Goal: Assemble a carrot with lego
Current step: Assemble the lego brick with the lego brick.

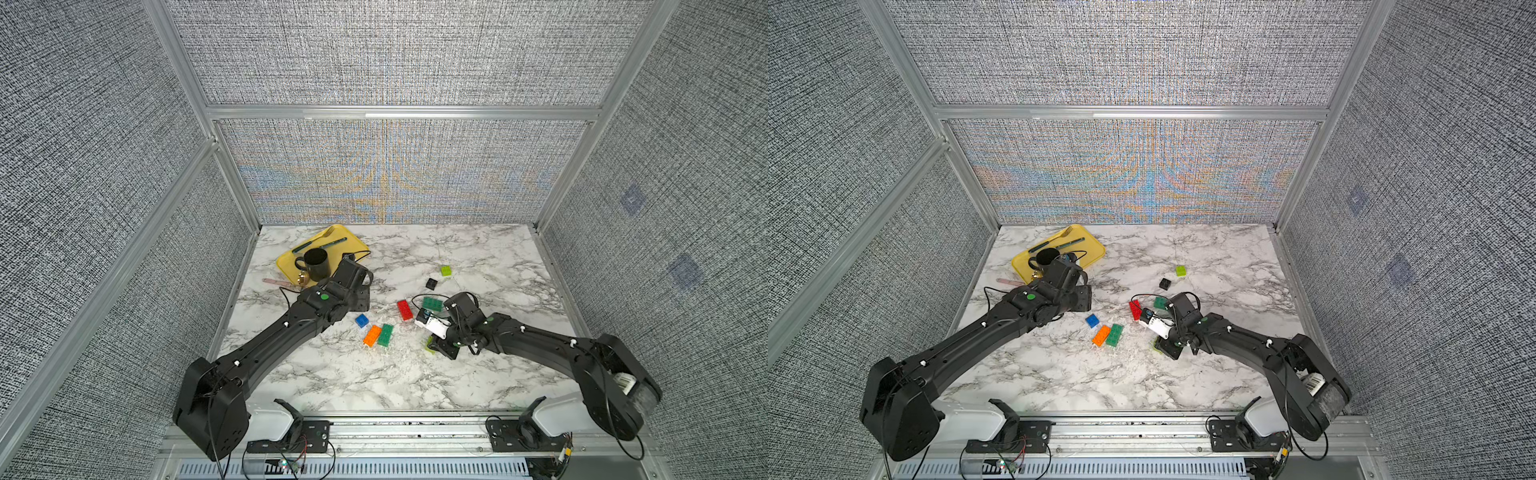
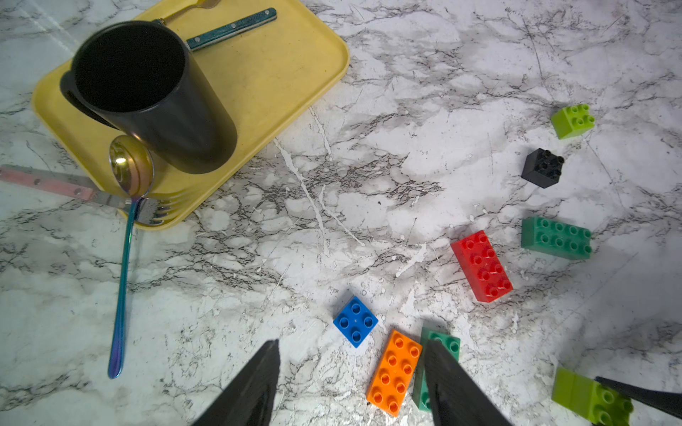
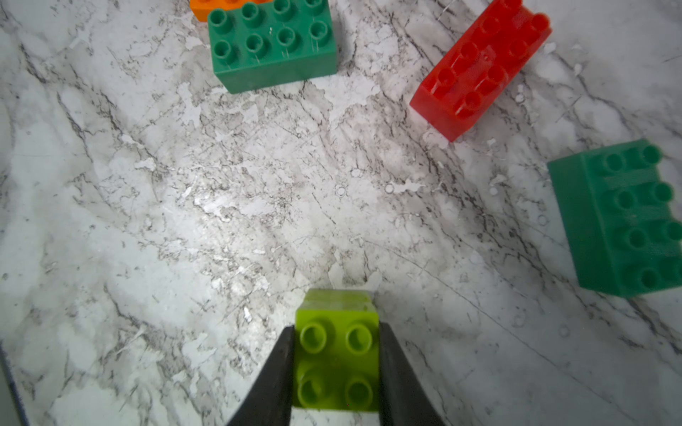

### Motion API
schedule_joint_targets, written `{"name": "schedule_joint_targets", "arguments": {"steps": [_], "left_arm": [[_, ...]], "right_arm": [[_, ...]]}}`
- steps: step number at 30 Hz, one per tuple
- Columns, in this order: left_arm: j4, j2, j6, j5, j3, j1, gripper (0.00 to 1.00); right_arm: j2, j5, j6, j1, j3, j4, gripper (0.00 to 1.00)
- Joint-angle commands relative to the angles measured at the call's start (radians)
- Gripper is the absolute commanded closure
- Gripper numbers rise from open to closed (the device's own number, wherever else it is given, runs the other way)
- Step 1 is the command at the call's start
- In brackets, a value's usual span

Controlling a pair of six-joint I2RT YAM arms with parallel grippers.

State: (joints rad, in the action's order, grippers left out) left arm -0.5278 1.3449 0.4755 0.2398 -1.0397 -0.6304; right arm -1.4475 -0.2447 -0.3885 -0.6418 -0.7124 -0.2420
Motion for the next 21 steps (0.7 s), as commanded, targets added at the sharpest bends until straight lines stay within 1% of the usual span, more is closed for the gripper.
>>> {"name": "schedule_joint_targets", "arguments": {"steps": [1,6,10,14,17,21], "left_arm": [[0.011,0.002,-0.006,-0.002,-0.001,0.002,0.34],[0.014,0.001,-0.008,-0.004,-0.005,0.002,0.34],[0.015,0.004,-0.010,-0.002,-0.008,0.002,0.34],[0.014,0.006,-0.012,0.008,-0.009,0.001,0.34],[0.010,-0.001,-0.014,0.023,-0.007,0.001,0.34],[-0.008,-0.019,-0.018,0.047,-0.006,0.001,0.34]], "right_arm": [[-0.027,0.042,0.013,-0.002,0.009,-0.075,0.74],[-0.047,0.076,0.013,-0.005,0.027,-0.092,0.75],[-0.057,0.069,-0.002,-0.006,0.026,-0.102,0.75],[-0.118,0.078,-0.019,-0.005,0.017,-0.117,0.74],[-0.156,0.046,-0.025,-0.013,-0.024,-0.108,0.74],[-0.133,-0.031,-0.122,-0.050,-0.081,-0.050,0.74]]}}
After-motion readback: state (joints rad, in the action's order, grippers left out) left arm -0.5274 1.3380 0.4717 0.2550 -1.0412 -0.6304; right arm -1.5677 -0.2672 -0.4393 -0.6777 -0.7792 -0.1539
